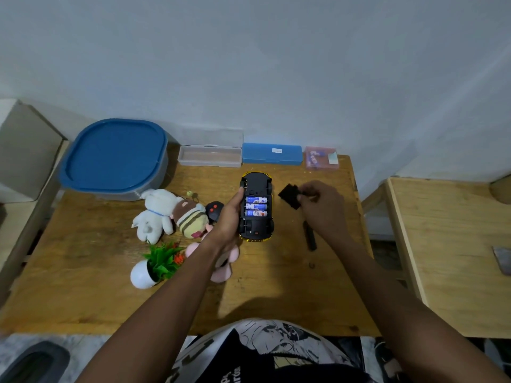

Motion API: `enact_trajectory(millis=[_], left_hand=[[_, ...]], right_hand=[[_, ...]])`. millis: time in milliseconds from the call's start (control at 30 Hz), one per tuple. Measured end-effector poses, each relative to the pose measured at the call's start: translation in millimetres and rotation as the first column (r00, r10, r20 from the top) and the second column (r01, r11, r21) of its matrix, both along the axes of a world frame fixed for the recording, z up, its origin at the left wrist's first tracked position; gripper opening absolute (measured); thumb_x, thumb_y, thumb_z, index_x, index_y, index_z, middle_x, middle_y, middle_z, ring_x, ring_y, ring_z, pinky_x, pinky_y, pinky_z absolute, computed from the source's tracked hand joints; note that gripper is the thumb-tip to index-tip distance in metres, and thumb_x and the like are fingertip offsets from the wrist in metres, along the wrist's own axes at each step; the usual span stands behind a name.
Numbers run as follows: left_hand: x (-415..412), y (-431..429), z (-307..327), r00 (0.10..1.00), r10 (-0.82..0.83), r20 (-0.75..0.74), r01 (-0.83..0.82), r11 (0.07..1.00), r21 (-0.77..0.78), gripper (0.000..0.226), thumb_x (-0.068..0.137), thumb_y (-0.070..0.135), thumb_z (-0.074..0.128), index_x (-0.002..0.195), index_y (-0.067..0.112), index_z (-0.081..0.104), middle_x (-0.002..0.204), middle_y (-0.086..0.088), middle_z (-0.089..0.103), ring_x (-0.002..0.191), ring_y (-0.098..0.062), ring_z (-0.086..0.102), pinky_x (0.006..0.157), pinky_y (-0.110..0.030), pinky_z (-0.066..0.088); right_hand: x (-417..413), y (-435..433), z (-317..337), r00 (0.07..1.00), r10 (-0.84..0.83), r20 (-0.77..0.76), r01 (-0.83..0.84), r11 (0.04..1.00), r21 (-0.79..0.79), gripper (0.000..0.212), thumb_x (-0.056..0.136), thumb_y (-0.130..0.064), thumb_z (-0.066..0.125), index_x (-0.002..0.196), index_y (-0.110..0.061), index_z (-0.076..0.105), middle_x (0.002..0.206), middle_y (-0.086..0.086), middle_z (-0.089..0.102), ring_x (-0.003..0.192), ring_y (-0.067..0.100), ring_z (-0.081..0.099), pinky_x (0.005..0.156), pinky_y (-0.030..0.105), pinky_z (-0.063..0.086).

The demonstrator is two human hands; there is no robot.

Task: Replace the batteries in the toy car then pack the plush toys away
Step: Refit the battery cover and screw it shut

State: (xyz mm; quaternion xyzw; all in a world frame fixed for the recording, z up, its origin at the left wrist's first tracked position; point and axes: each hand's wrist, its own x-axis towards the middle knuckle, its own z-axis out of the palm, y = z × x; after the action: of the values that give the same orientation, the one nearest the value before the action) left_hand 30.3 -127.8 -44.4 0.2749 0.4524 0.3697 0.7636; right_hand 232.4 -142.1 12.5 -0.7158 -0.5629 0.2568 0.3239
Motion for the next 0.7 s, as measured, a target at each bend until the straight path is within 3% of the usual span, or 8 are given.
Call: enact_trajectory(millis=[100,233,367,467,567,700], left_hand=[[1.8,3.6,2.5,1.0,-0.013,-0.017,0.013,1.0,0.018,0.059,0.105,0.055,0.031,0.133,0.014,0.062,0.118,-0.017,0.07,0.107,-0.036,0.066,0.103,-0.054,0.048],[4.3,6.1,8.2,0.999,-0.03,-0.035,0.032,0.998,0.059,0.056,0.107,0.052,0.027,0.135,0.018,0.06,0.125,-0.017,0.069,0.114,-0.037,0.065,0.101,-0.052,0.049],[4.4,6.7,13.1,0.999,-0.042,-0.021,0.043,0.996,0.073,0.056,0.107,0.052,0.028,0.139,0.016,0.057,0.123,-0.017,0.069,0.108,-0.033,0.066,0.094,-0.047,0.052],[4.0,8.2,13.9,0.999,-0.041,-0.029,0.043,0.995,0.088,0.057,0.106,0.052,0.03,0.139,0.014,0.056,0.126,-0.02,0.067,0.109,-0.032,0.066,0.091,-0.044,0.053],[6.0,9.3,16.1,0.998,-0.041,-0.039,0.045,0.995,0.091,0.06,0.105,0.054,0.031,0.139,0.01,0.056,0.126,-0.02,0.067,0.106,-0.033,0.066,0.089,-0.042,0.054],[8.2,9.3,17.2,0.998,-0.053,-0.034,0.055,0.995,0.083,0.061,0.105,0.055,0.031,0.139,0.01,0.056,0.127,-0.023,0.066,0.107,-0.035,0.066,0.089,-0.042,0.053]], right_hand=[[-7.3,9.1,18.6,0.999,0.032,-0.033,-0.029,0.997,0.078,0.014,0.089,-0.012,0.066,0.098,-0.023,0.07,0.09,-0.014,0.066,0.083,-0.007,0.057,0.068,0.007,0.038],[-21.0,14.3,24.1,0.96,0.28,-0.011,-0.28,0.96,0.009,0.016,0.088,-0.011,0.066,0.093,-0.025,0.071,0.087,-0.018,0.064,0.085,-0.005,0.058,0.07,0.009,0.04],[-27.3,23.2,22.9,0.912,0.41,0.017,-0.41,0.912,-0.014,0.015,0.085,-0.011,0.068,0.092,-0.024,0.071,0.083,-0.011,0.066,0.08,0.0,0.06,0.072,0.018,0.045],[-28.1,32.6,27.7,0.863,0.5,0.069,-0.5,0.866,-0.019,0.014,0.085,-0.008,0.068,0.092,-0.02,0.072,0.082,-0.013,0.064,0.078,-0.002,0.058,0.069,0.012,0.043],[-27.2,38.9,30.0,0.84,0.531,0.11,-0.531,0.847,-0.032,0.015,0.084,-0.005,0.069,0.093,-0.016,0.072,0.084,-0.011,0.063,0.078,-0.002,0.056,0.067,0.008,0.04],[-24.8,41.2,28.9,0.845,0.525,0.1,-0.524,0.851,-0.037,0.015,0.084,-0.005,0.068,0.094,-0.016,0.072,0.086,-0.008,0.064,0.082,0.005,0.058,0.07,0.014,0.044]])
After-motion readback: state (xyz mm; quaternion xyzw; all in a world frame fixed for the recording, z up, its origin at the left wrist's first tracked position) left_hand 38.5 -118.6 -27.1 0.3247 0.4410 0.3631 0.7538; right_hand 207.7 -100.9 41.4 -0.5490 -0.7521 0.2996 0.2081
